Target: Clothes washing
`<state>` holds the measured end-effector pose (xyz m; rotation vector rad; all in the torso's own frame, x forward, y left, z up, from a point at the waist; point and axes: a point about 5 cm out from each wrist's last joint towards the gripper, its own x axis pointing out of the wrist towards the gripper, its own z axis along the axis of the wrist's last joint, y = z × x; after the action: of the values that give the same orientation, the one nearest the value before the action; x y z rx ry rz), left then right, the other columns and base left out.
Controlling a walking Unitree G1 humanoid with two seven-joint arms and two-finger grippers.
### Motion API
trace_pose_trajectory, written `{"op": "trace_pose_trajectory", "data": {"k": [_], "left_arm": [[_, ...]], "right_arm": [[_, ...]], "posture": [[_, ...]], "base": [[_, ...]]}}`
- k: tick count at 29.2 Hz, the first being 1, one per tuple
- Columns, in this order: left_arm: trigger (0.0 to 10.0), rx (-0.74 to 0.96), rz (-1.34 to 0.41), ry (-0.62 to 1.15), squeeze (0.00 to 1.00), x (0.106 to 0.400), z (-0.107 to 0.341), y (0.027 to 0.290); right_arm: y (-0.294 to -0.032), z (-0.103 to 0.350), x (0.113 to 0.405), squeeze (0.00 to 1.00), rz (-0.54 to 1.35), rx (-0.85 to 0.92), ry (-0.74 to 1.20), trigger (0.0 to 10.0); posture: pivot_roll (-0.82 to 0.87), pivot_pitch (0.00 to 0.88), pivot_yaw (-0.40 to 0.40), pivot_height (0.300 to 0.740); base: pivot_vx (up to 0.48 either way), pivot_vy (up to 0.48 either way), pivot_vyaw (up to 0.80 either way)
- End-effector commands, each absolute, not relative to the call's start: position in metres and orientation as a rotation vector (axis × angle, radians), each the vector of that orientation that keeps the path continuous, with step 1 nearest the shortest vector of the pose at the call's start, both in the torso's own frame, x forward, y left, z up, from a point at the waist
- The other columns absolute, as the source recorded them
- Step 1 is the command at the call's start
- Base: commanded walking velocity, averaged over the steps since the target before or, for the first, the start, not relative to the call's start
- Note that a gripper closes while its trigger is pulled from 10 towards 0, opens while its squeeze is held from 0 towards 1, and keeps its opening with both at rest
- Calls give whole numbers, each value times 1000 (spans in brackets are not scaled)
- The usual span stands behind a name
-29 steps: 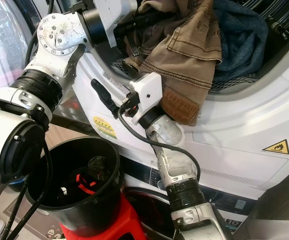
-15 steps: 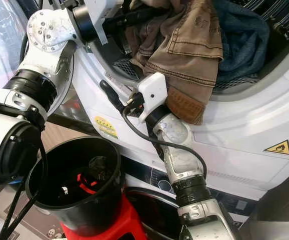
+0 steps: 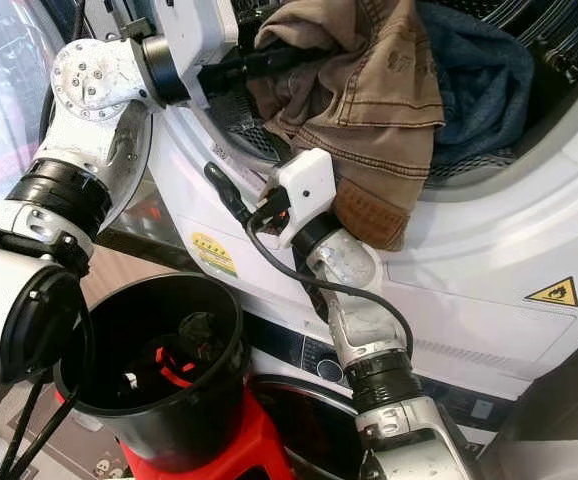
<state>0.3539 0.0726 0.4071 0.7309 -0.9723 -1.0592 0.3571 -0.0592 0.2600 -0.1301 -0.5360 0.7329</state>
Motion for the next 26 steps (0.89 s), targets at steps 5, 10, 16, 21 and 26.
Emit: {"op": "trace_pose_trajectory", "data": {"k": [5, 10, 16, 21, 26], "left_arm": [[4471, 769, -1097, -939, 1000, 352, 401, 76], [4706, 708, -1142, -890, 1000, 349, 402, 85], [4863, 723, -1098, -893, 1000, 344, 406, 99], [5725, 717, -1088, -869, 1000, 339, 403, 110], [5451, 695, -1118, -814, 1000, 327, 399, 121]], "right_arm": [[-66, 273, 360, 0, 686, -101, -581, 10000], [-66, 274, 361, 0, 685, -106, -582, 10000], [-67, 274, 361, 0, 681, -116, -581, 10000], [-66, 273, 361, 0, 683, -116, -580, 10000], [-64, 272, 361, 0, 688, -108, -579, 10000]], "posture": [[-6, 0, 146, 740], [-8, 0, 148, 740], [-4, 0, 148, 740], [0, 0, 149, 740], [15, 0, 146, 740]], "base": [[0, 0, 0], [0, 0, 0], [0, 0, 0], [0, 0, 0], [0, 0, 0]]}}
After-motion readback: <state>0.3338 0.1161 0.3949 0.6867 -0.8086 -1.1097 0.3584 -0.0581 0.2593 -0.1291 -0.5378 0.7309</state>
